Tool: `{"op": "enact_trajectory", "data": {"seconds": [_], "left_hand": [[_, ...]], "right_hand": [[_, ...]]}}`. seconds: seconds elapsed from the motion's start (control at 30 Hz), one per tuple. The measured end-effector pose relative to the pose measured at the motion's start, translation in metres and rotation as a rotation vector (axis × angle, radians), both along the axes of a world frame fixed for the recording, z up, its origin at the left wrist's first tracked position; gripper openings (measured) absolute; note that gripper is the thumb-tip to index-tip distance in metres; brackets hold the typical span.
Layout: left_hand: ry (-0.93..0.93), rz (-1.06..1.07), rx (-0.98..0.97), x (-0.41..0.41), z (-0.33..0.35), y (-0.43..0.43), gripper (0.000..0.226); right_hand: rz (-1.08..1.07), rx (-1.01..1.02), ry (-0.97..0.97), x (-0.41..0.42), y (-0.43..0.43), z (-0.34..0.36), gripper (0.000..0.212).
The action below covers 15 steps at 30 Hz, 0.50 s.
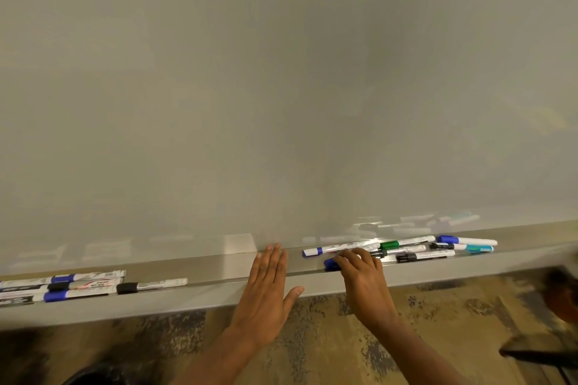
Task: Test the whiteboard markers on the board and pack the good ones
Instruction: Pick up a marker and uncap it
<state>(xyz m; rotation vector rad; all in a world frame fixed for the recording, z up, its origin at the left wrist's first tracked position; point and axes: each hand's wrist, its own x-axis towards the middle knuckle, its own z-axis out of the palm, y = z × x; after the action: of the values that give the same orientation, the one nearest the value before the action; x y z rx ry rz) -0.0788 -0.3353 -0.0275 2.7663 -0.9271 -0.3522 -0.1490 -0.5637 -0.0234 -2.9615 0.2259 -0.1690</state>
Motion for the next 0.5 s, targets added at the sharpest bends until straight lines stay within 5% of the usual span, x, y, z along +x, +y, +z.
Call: {"op": "enact_trajectory", "data": {"seconds": [0.5], "left_hand": [[-0.018,0.008,-0.055,0.002,-0.01,-0.001,0.07]], "right_hand": [[0.177,0.165,-0.015,0.02,-0.001,0.001,0.03]]}}
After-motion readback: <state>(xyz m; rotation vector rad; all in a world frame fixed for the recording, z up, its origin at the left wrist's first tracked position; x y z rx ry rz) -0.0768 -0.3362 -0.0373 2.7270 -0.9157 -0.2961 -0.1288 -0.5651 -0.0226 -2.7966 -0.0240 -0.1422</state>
